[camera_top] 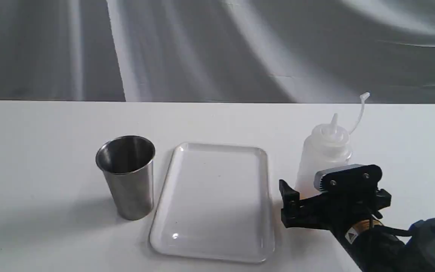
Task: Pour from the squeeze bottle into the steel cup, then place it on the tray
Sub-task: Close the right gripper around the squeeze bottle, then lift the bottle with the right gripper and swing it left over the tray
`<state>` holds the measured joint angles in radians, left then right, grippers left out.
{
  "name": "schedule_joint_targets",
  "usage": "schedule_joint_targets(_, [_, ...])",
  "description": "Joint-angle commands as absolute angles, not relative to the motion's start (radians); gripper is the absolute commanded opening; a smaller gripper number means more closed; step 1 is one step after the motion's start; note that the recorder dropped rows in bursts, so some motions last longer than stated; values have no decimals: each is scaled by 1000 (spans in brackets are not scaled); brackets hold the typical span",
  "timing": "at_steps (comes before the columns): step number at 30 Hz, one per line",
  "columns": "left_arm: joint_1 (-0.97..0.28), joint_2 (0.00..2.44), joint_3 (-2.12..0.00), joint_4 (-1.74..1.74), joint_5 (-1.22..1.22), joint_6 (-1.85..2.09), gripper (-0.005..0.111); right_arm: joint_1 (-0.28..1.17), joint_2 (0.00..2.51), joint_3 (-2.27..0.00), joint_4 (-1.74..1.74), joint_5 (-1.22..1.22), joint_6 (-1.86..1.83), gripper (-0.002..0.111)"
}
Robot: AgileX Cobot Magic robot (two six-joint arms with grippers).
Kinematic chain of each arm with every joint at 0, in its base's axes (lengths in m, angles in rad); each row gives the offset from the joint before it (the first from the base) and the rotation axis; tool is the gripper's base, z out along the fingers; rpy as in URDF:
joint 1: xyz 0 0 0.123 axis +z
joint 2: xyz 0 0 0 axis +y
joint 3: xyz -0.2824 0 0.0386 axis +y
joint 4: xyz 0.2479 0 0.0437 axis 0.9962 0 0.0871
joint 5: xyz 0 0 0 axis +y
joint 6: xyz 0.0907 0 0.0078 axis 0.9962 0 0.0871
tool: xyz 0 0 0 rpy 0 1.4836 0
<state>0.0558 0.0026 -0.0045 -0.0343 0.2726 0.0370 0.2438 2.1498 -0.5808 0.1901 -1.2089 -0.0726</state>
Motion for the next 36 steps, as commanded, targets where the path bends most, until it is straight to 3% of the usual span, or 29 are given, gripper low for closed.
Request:
schedule_joint_targets(1, [54,0,0,-34,266,36,8,241,2168,-596,195,-1221,-79,105])
schedule_joint_targets(9, [54,0,0,-34,266,34,8,230,2174,-596,209,-1221,-68,104])
schedule_joint_targets(13, [54,0,0,-34,266,34,8,230,2174,-596,213,-1221,-68,97])
schedule_joint_targets(17, [54,0,0,-34,266,34,8,230,2174,-596,211,-1221,-68,75])
schedule_joint_targets(24, [54,0,0,-34,266,35,8,230,2169,-595,213,-1221,-68,22])
schedule_joint_targets(28, [54,0,0,-34,266,35,8,230,2143,-575,213,-1221,-90,1])
schedule_joint_targets(36, [54,0,0,-34,266,33,8,230,1981,-532,207,-1221,-175,0])
